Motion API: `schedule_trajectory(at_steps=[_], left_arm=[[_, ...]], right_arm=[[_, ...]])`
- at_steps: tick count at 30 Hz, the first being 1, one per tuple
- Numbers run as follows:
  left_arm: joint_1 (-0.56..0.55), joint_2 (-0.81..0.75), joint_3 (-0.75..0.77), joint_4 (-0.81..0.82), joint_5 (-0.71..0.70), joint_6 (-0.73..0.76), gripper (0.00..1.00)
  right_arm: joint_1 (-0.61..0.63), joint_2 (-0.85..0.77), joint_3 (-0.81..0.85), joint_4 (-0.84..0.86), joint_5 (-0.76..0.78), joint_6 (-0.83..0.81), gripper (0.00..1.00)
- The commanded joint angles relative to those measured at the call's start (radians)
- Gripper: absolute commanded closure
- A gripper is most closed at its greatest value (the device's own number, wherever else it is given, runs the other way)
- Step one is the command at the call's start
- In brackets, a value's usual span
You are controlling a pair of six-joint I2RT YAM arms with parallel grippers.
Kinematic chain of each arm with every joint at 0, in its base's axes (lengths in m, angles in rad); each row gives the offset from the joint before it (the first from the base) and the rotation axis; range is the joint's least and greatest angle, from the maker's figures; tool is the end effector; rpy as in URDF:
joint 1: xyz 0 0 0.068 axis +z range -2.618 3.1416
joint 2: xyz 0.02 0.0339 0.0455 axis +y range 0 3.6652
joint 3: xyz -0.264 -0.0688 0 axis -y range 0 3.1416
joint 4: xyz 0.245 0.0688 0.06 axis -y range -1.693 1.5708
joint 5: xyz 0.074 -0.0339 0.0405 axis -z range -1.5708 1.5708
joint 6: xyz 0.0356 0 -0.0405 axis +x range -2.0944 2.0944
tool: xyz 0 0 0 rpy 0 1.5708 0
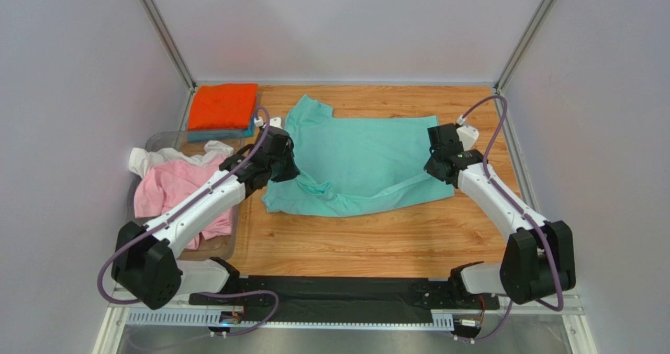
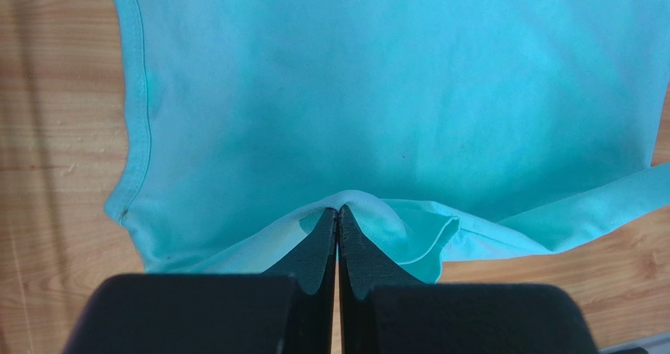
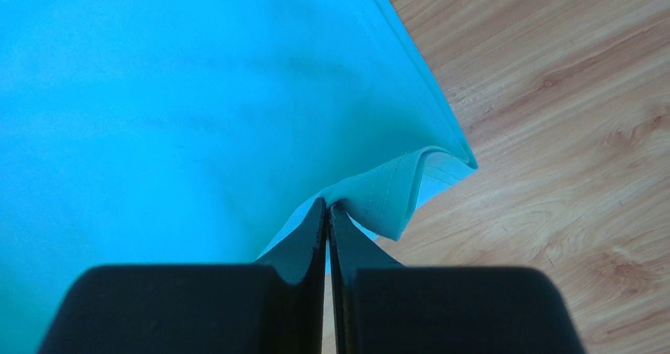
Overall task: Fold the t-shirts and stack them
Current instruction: Fold the tshirt
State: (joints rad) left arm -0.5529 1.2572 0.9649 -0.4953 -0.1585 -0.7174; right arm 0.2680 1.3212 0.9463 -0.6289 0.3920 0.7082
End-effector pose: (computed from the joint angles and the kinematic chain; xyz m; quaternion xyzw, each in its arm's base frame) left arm 0.2306 -0.1357 0.2741 -0.1058 0.9158 -0.1668 0.3497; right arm 0.2564 0.0563 0.2453 0.2588 0.9071 -0.0365 0.3300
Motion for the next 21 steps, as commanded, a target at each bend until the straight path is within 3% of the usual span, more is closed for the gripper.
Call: schedule_trajectory(at_steps=[1,14,21], left_arm=[[0.047,0.05,0.061,0.067,0.083,0.065,1.0],[0.156,0.304,0.192,0.133,0.096,0.147,1.0],[0.194,0.452,0.279,0.181,0.178,0.2,0.96]], right_arm=[[-0.019,0.041,0.068,0.049,0.016,-0.035,1.0],[-0.081,0.266,0.181,0.075,-0.004,-0.073,1.0],[-0.092,0.351,0.212,0.104,0.001,-0.084,0.99]])
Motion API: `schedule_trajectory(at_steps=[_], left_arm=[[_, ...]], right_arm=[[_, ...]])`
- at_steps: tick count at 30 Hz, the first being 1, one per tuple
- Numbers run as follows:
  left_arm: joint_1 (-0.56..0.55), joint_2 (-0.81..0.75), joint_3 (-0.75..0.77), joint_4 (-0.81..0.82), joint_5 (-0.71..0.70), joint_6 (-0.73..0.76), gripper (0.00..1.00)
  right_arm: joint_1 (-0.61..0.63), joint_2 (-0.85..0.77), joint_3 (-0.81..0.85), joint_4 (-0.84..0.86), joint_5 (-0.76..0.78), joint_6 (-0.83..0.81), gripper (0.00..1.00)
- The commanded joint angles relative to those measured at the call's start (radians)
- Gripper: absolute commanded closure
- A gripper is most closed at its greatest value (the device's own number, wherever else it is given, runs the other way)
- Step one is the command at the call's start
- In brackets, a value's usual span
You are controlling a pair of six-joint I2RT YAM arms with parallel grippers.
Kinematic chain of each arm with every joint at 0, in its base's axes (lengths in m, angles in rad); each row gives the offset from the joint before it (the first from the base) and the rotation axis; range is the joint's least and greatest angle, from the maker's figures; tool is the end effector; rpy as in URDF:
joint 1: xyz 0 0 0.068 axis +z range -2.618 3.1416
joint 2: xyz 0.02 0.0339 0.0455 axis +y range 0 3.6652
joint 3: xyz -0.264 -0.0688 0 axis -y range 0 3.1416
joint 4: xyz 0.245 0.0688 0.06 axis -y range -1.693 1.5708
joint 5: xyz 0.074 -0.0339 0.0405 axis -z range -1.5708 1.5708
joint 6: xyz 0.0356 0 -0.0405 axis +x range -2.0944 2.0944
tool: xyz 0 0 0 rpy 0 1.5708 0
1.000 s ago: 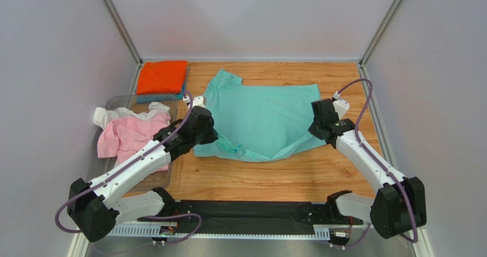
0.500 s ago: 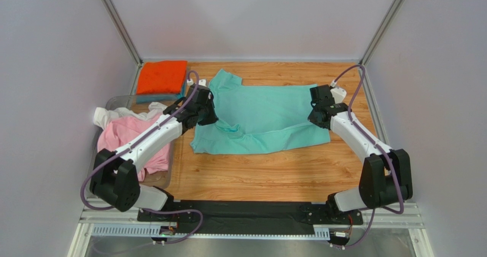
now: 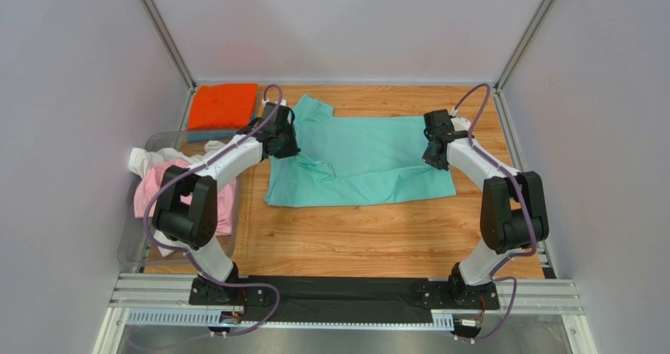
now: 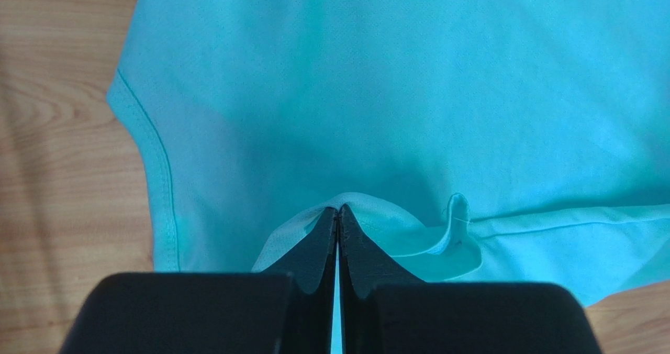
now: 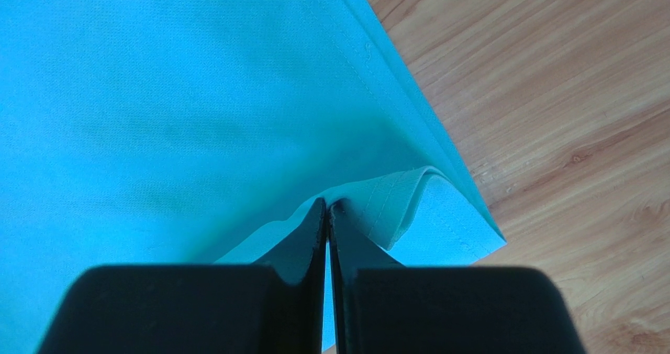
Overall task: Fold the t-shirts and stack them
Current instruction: Fold the tshirt
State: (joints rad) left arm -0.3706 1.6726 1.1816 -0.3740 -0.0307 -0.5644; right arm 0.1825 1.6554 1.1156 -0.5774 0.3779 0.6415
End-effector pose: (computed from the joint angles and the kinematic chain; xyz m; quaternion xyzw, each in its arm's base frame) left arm 0.3381 -0.1302 0.2301 -0.0961 0.9334 -0.1429 0.3150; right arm 0.3271 0.0470 0.2058 0.2588 0.9223 -0.0793 0.2757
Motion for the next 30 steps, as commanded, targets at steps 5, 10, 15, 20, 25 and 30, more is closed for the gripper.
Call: schedule_trajectory(at_steps=[5,10,15,20,25,30], left_arm=[[0.038,0.13,0.134,0.017,0.067,0.026,0.62],[0.042,0.073,0.106,-0.003,0.106,-0.008,0.32],[0.041,-0.065,0.006,0.0,0.193,-0.031,0.07],[0.015,-0.194,-0.112,0.003,0.232,-0.025,0.0],[-0.002,-0.206,-0.267,0.137,0.356,-0.064,0.0],[-0.002,-0.154,-0.333,0.161,0.336,-0.08,0.0]], right_arm=[[-0.021,0.061,0.076,0.048,0.061,-0.016,0.86],[-0.021,0.001,0.079,0.033,0.024,-0.037,0.12],[-0.011,-0.141,0.006,0.039,-0.06,-0.058,0.0],[0.021,-0.247,-0.128,0.109,-0.261,-0.133,0.0],[0.023,-0.254,-0.217,0.215,-0.528,-0.178,0.0],[0.021,-0.178,-0.224,0.241,-0.527,-0.192,0.0]])
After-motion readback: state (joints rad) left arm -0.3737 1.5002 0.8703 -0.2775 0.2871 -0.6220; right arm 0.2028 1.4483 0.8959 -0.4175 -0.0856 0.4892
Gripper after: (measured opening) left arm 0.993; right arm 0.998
